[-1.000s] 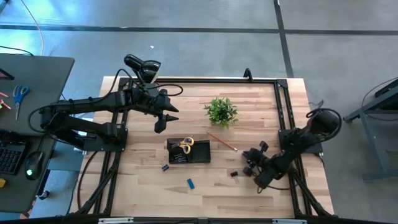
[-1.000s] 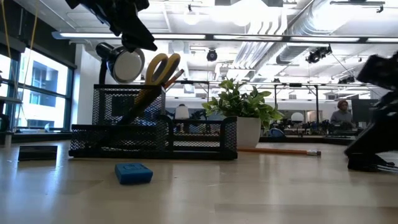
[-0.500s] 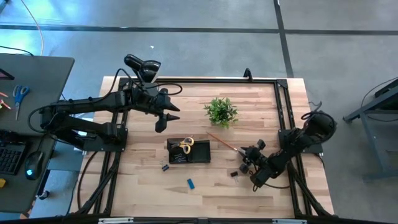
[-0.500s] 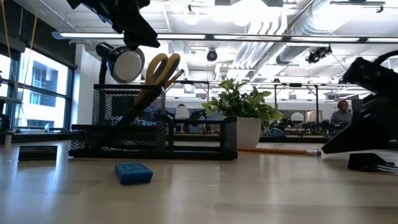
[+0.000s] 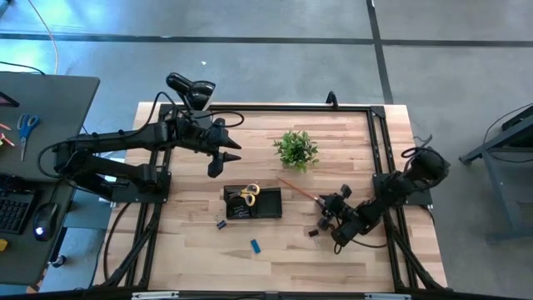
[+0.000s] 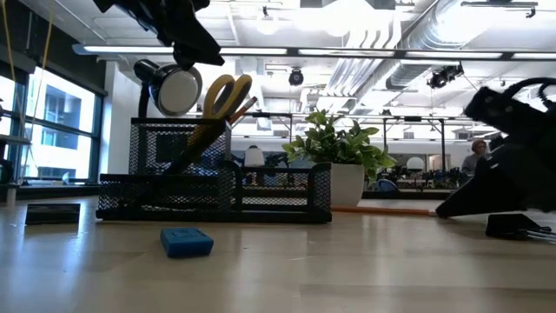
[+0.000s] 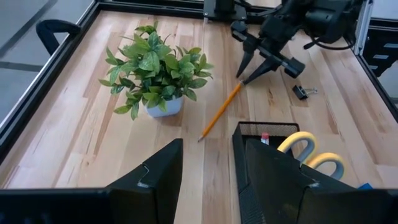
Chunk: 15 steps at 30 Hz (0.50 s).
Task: Pick and place office supplies into organizer
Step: Put the orange pencil into the black desk organizer
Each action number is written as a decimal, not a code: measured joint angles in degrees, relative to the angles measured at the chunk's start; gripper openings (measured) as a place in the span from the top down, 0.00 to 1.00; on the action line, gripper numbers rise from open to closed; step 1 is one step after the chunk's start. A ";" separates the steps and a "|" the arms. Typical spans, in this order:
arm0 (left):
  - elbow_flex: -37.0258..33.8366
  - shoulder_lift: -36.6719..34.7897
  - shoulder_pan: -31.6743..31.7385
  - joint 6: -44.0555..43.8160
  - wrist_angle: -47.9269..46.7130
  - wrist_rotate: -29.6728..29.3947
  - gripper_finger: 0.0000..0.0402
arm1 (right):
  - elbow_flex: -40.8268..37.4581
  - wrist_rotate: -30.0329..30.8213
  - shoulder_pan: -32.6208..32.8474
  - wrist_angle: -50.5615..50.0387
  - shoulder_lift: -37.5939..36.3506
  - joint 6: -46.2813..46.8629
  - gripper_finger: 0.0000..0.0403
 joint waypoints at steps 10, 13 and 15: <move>0.00 0.00 0.00 0.11 0.94 0.00 0.59 | -2.67 -7.86 -7.55 13.19 -0.38 -12.49 0.74; 0.00 0.00 0.01 0.13 1.07 0.02 0.59 | -2.58 -9.26 -9.51 13.66 -0.32 -15.12 0.74; 0.00 0.00 0.01 0.17 0.78 0.02 0.59 | -2.58 -9.54 -10.12 13.93 -0.30 -16.04 0.74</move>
